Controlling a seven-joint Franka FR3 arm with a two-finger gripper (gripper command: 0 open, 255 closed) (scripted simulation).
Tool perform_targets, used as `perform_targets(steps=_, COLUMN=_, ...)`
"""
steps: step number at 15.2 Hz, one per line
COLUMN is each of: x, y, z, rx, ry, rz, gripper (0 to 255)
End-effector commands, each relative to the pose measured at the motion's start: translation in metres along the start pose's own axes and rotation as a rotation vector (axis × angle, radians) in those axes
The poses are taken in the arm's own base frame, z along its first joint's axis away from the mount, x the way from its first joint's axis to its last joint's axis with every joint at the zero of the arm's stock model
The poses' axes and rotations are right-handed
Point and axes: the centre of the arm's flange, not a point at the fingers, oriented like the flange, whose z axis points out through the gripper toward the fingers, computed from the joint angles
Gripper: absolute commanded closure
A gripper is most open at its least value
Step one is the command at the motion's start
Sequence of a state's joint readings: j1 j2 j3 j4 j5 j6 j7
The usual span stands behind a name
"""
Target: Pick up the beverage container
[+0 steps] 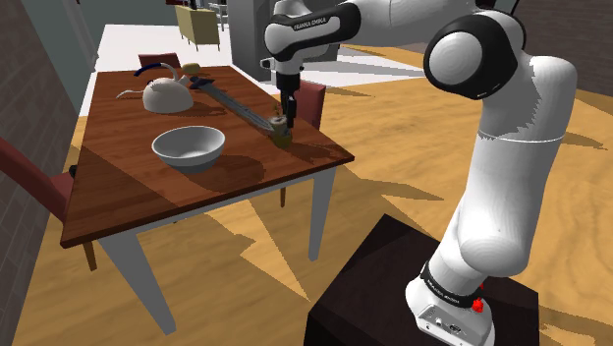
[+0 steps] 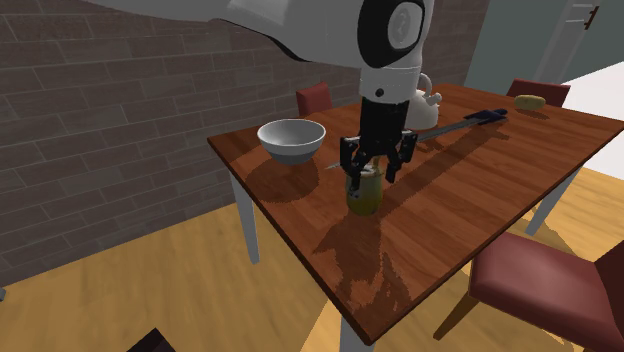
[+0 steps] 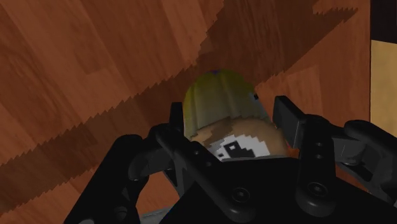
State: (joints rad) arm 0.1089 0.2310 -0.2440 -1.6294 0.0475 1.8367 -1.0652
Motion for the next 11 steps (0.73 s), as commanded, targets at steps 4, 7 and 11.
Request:
perform_targets(steps=4, x=-0.001, y=0.000, z=-0.027, rx=0.000, ry=0.000, rz=0.000, gripper=255)
perform_targets(steps=7, x=-0.001, y=0.000, z=-0.043, rx=0.000, ry=0.000, rz=0.000, gripper=255)
perform_targets(steps=11, x=-0.001, y=0.000, z=-0.064, rx=0.000, ry=0.000, rz=0.000, gripper=255)
